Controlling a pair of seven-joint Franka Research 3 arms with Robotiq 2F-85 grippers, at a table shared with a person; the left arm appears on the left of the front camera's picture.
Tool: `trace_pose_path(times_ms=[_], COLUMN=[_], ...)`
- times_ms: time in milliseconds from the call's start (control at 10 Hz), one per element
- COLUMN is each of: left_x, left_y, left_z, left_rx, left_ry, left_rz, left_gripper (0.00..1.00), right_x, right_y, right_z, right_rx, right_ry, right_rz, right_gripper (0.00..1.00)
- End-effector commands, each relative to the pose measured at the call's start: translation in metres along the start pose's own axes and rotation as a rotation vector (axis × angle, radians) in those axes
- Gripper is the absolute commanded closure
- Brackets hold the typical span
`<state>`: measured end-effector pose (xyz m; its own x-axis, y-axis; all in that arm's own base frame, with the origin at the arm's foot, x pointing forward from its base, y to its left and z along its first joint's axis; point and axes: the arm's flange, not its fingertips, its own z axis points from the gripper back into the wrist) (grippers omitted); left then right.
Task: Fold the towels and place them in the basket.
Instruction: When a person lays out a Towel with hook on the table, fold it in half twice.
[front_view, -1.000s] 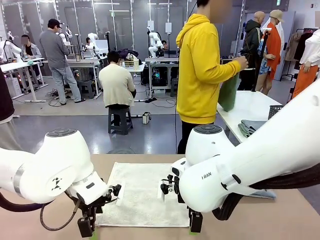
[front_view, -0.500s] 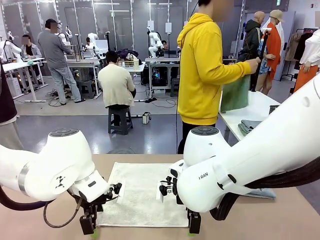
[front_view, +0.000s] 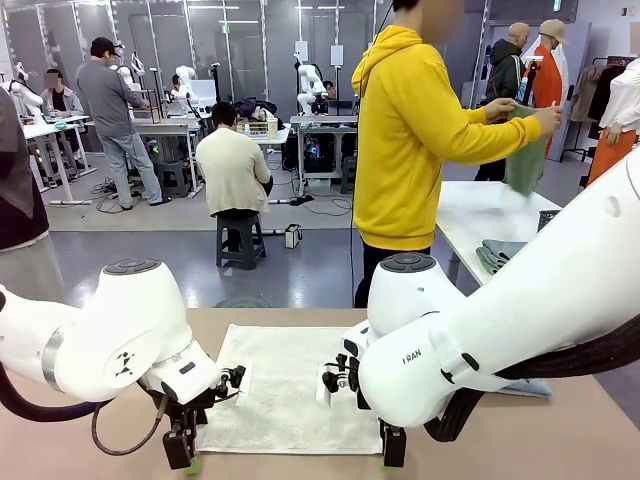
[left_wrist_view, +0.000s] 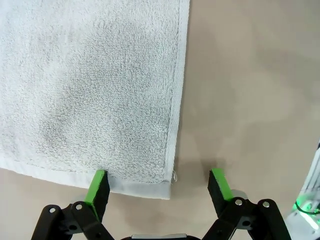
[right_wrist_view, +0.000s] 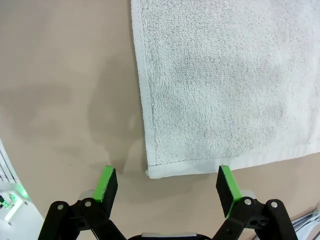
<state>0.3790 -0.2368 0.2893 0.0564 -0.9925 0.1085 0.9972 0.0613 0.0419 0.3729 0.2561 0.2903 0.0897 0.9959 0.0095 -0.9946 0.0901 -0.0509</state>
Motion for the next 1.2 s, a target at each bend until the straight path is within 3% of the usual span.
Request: trace_pose_path(times_ms=[0, 100, 200, 300, 400, 500, 600, 700, 900, 1100], left_x=[0.0060, 0.0056, 0.0050, 0.0039, 0.0029, 0.0018, 0.0008, -0.0011, -0.0002, -0.0003], left_y=[0.0069, 0.0074, 0.0074, 0.0075, 0.0075, 0.0070, 0.0072, 0.0076, 0.0081, 0.0077], left_z=[-0.0031, -0.0034, -0.0034, -0.0027, -0.0023, -0.0022, -0.0022, -0.0029, -0.0019, -0.0011], left_rx=[0.018, 0.013, 0.012, 0.013, 0.012, 0.015, 0.013, 0.004, 0.007, 0.010], left_ry=[0.011, 0.016, 0.019, 0.021, 0.027, 0.034, 0.033, 0.030, 0.036, 0.042], left_rz=[0.005, 0.010, 0.014, 0.019, 0.016, 0.014, 0.011, 0.013, 0.009, 0.008], left_gripper=[0.00, 0.03, 0.52, 0.63, 1.00, 1.00, 1.00, 0.82, 1.00, 1.00], right_x=[0.0049, 0.0044, 0.0038, 0.0041, 0.0050, 0.0044, 0.0039, 0.0033, 0.0029, 0.0042], right_y=[0.0003, -0.0002, -0.0006, -0.0008, -0.0009, -0.0020, -0.0022, -0.0027, -0.0062, -0.0083], right_z=[-0.0069, -0.0081, -0.0077, -0.0069, -0.0062, -0.0050, -0.0018, 0.0009, -0.0002, -0.0005], right_rx=[-0.003, -0.002, -0.007, -0.012, -0.015, -0.016, 0.001, 0.015, 0.024, 0.024], right_ry=[0.014, 0.015, 0.014, 0.012, 0.011, 0.005, -0.015, -0.029, -0.012, -0.012], right_rz=[-0.033, -0.039, -0.042, -0.039, -0.037, -0.040, -0.035, -0.030, -0.036, -0.035], right_gripper=[0.00, 0.00, 0.25, 0.57, 0.85, 1.00, 1.00, 1.00, 1.00, 1.00])
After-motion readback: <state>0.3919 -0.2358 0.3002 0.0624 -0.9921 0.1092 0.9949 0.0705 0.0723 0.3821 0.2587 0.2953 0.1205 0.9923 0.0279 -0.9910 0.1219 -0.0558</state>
